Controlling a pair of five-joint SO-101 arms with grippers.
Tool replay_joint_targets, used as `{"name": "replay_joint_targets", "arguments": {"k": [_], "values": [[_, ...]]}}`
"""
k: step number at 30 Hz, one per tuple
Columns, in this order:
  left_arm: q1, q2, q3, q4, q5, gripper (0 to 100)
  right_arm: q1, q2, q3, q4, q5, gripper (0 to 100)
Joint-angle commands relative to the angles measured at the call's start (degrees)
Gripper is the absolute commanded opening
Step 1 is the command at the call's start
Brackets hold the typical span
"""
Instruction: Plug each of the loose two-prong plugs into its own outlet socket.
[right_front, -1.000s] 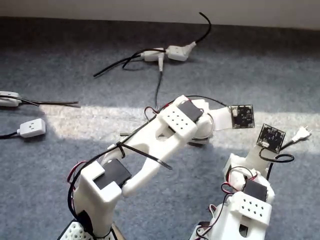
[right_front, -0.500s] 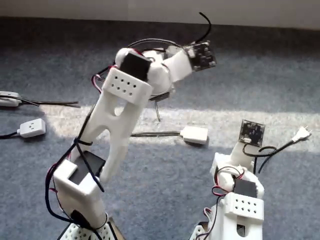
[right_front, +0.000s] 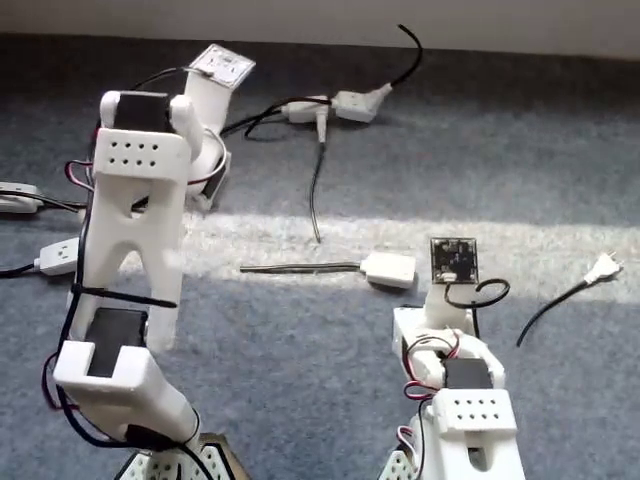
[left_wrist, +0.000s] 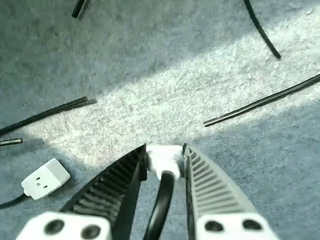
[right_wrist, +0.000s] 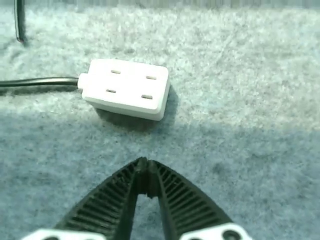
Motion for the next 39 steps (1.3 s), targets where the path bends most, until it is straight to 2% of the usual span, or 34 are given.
{"name": "replay_joint_targets", "arguments": {"k": [1, 9, 17, 23, 26, 31, 35, 39], "values": [[-1.7, -2.9, 4.4, -0.2, 1.5, 1, -0.4, 8.8, -2.9, -5.7, 0.8, 0.9], [-1.6, -5.7, 10.4, -4.7, 1.6, 1, 2.8, 40.7, -22.2, -8.0, 0.5, 0.9], [-1.6, -10.2, 21.5, -13.5, 1.6, 1, 2.8, 54.7, -36.8, -10.9, 0.5, 0.9], [-1.3, -14.8, 30.9, -21.4, 11.6, 1, 2.2, 69.2, -49.3, -9.8, 0.5, 0.9], [1.5, -17.7, 35.5, -25.5, 13.3, 1, 1.0, 73.7, -56.0, -5.8, 0.9, 0.8], [6.9, -24.7, 42.1, -28.7, 14.1, 1, 0.7, 79.7, -63.8, -5.8, 0.5, 0.8], [10.9, -31.3, 48.6, -32.8, 21.5, 1, 0.4, 84.1, -69.8, -5.8, 0.5, 0.8], [15.3, -37.1, 56.9, -39.8, 23.1, 1, -1.5, 87.2, -74.4, -5.7, 0.5, 0.8]]}}
